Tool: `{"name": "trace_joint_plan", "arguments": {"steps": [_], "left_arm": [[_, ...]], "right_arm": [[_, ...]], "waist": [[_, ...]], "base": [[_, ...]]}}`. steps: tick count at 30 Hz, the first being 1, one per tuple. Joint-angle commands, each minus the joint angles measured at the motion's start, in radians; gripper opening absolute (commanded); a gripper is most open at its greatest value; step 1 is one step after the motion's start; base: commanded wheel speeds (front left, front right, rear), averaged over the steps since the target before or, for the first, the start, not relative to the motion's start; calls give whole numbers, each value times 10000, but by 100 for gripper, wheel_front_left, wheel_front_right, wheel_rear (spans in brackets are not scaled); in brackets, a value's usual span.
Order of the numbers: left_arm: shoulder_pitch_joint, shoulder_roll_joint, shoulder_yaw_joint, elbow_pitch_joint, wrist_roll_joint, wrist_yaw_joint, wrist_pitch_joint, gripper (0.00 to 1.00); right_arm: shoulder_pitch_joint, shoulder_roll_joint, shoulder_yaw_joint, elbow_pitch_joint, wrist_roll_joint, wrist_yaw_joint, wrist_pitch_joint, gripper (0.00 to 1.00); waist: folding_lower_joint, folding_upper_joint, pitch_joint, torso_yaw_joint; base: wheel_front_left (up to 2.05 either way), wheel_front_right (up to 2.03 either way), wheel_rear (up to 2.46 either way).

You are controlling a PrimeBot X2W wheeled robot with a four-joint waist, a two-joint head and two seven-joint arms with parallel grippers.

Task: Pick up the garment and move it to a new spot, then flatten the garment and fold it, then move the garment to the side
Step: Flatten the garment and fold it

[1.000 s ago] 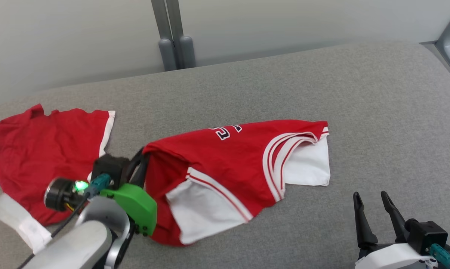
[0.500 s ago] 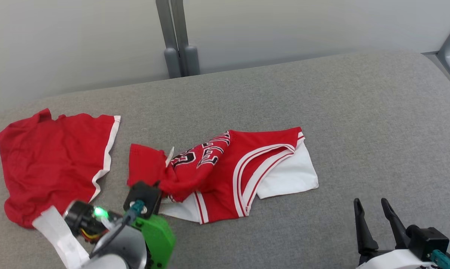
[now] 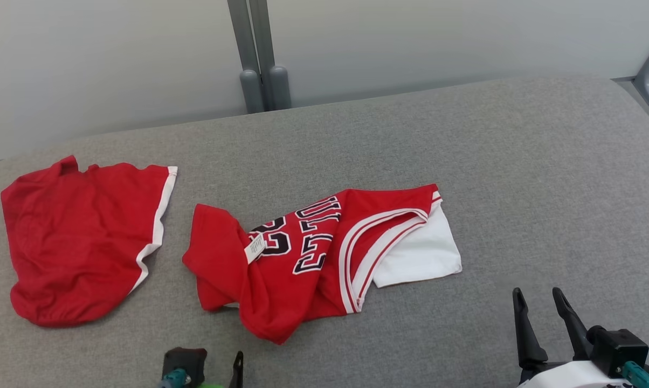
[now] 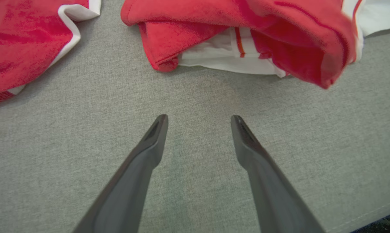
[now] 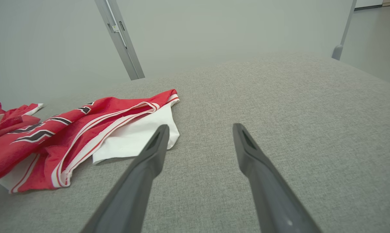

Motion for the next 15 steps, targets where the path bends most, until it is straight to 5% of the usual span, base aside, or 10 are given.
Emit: {"name": "trace_joint_plan", "arguments": {"steps": [1, 8, 15], "left_arm": [[42, 94, 254, -131, -195, -59, -109, 100], [-1097, 573, 1384, -1154, -271, 68, -454, 100], [-3075, 61, 923, -130, -215, -876, 953, 100]], "right_arm": [[3, -15, -7, -31, -76, 0, -30, 100], [-229, -14, 181, -115, -135, 0, -30, 100], [-667, -16, 395, -109, -66, -1, -30, 100]], "waist": [[0, 0, 1, 14], [0, 0, 332, -9], [0, 0, 1087, -299]], "base": [[0, 0, 0], [0, 0, 0], [0, 0, 0]]}}
